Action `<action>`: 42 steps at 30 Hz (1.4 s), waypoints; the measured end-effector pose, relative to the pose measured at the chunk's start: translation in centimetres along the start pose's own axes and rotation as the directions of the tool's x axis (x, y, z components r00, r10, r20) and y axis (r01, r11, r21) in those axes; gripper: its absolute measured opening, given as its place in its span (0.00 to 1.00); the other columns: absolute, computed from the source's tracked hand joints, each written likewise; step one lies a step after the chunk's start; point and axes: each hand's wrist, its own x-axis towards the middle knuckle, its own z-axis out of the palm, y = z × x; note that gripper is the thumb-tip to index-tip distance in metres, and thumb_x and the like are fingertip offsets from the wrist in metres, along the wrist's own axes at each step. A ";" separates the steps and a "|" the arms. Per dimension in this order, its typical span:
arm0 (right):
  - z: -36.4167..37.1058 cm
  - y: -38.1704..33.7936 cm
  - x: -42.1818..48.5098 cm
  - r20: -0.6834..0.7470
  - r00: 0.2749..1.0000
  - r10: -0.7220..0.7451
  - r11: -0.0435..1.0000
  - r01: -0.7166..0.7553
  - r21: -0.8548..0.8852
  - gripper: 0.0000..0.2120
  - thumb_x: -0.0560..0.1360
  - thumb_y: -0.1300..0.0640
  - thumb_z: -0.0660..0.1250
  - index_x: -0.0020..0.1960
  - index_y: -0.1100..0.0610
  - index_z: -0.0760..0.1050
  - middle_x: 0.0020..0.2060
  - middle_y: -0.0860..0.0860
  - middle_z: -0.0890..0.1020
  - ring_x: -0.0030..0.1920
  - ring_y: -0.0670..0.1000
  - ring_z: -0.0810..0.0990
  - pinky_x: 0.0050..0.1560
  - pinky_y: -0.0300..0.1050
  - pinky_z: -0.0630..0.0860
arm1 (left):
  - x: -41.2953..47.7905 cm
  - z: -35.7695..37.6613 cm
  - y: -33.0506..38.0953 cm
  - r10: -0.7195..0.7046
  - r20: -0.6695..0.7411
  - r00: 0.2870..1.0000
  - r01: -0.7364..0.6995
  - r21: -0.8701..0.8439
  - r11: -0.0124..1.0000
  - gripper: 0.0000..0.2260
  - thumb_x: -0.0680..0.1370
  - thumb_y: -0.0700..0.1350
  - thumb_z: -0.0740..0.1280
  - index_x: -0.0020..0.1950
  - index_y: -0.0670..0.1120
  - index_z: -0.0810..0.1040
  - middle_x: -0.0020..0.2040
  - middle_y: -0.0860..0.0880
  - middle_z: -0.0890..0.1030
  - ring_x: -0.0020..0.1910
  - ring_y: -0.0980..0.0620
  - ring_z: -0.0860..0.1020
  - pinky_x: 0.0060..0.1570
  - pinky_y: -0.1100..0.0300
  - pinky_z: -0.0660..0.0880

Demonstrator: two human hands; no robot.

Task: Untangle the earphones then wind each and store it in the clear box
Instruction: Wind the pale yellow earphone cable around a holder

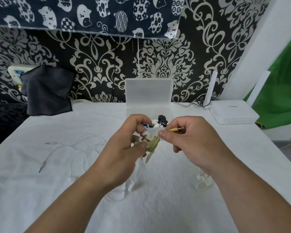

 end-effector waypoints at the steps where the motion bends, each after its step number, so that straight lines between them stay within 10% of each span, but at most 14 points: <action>1: 0.0 0.0 0.0 0.003 1.000 0.005 1.000 -0.005 0.001 0.06 0.73 0.52 0.75 0.40 0.52 0.81 0.23 0.43 0.77 0.25 0.43 0.76 0.27 0.34 0.70 | 0.0 0.0 0.0 -0.001 0.001 1.000 0.001 0.010 1.000 0.23 0.80 0.30 0.62 0.56 0.60 0.76 0.49 0.52 0.76 0.48 0.44 0.76 0.45 0.57 0.78; 14: 0.4 -0.2 -0.1 -0.066 0.998 0.002 0.996 0.004 0.088 0.05 0.71 0.58 0.78 0.41 0.55 0.82 0.31 0.53 0.84 0.29 0.51 0.84 0.40 0.55 0.81 | -0.1 0.0 0.2 0.010 -0.050 0.999 -0.007 0.047 0.999 0.18 0.79 0.34 0.66 0.54 0.57 0.84 0.50 0.57 0.81 0.49 0.60 0.78 0.44 0.74 0.70; 30: 0.5 -0.5 -0.1 -0.025 1.000 -0.010 0.998 0.012 0.068 0.05 0.75 0.61 0.72 0.41 0.54 0.83 0.30 0.53 0.84 0.29 0.48 0.82 0.33 0.43 0.74 | -0.8 1.0 0.7 0.125 0.001 0.992 -0.111 0.466 0.878 0.18 0.81 0.41 0.65 0.59 0.64 0.65 0.49 0.63 0.75 0.52 0.65 0.73 0.47 0.72 0.71; 42: 0.3 -0.5 -0.1 0.012 1.000 0.014 0.999 -0.015 0.032 0.10 0.79 0.61 0.67 0.41 0.56 0.85 0.32 0.52 0.85 0.30 0.45 0.81 0.32 0.36 0.74 | -0.5 0.8 0.7 0.273 0.042 0.961 -0.260 0.472 0.842 0.10 0.77 0.37 0.70 0.51 0.51 0.83 0.46 0.58 0.81 0.49 0.60 0.79 0.46 0.73 0.72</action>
